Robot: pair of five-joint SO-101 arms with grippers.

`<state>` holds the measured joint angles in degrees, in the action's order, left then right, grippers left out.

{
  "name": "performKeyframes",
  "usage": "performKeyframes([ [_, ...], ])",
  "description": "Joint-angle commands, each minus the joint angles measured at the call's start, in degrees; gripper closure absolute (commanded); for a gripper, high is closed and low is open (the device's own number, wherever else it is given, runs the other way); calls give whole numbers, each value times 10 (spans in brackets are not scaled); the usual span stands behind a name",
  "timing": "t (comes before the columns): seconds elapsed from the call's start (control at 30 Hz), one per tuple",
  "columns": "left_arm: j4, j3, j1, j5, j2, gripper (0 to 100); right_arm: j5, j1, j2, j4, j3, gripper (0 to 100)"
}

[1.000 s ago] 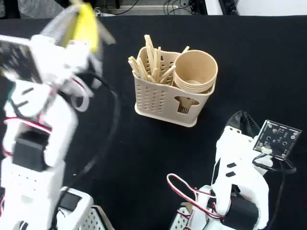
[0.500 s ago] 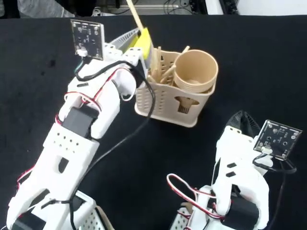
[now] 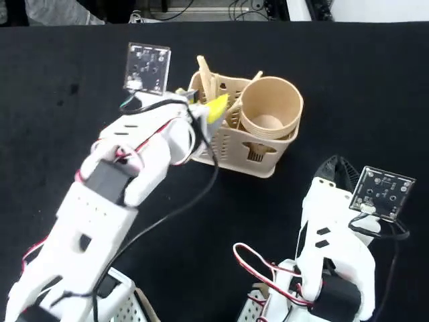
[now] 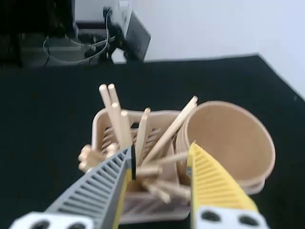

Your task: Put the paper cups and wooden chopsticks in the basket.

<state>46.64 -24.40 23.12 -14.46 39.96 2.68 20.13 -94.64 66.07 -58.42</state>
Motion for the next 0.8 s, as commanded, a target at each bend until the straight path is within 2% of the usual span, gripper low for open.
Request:
performKeyframes([
  [0.0, 95, 25, -54, 67, 93, 809, 46, -7, -5, -4, 44, 976],
  [0.13, 120, -72, -151, 127, 189, 809, 94, -7, -6, 11, 72, 979],
  [0.27, 118, -213, -240, 136, 315, 809, 124, -7, -6, 53, 86, 977],
  [0.53, 120, -492, -313, 137, 626, 809, 127, -9, -6, 65, 22, 977],
  [0.63, 115, -593, -320, 136, 648, 809, 121, -74, -6, 73, -33, 977],
  [0.7, 79, -640, -325, 138, 626, 809, 126, -151, -6, 75, -81, 977],
  [0.77, 43, -674, -338, 138, 625, 809, 126, -194, -6, 61, -106, 977],
])
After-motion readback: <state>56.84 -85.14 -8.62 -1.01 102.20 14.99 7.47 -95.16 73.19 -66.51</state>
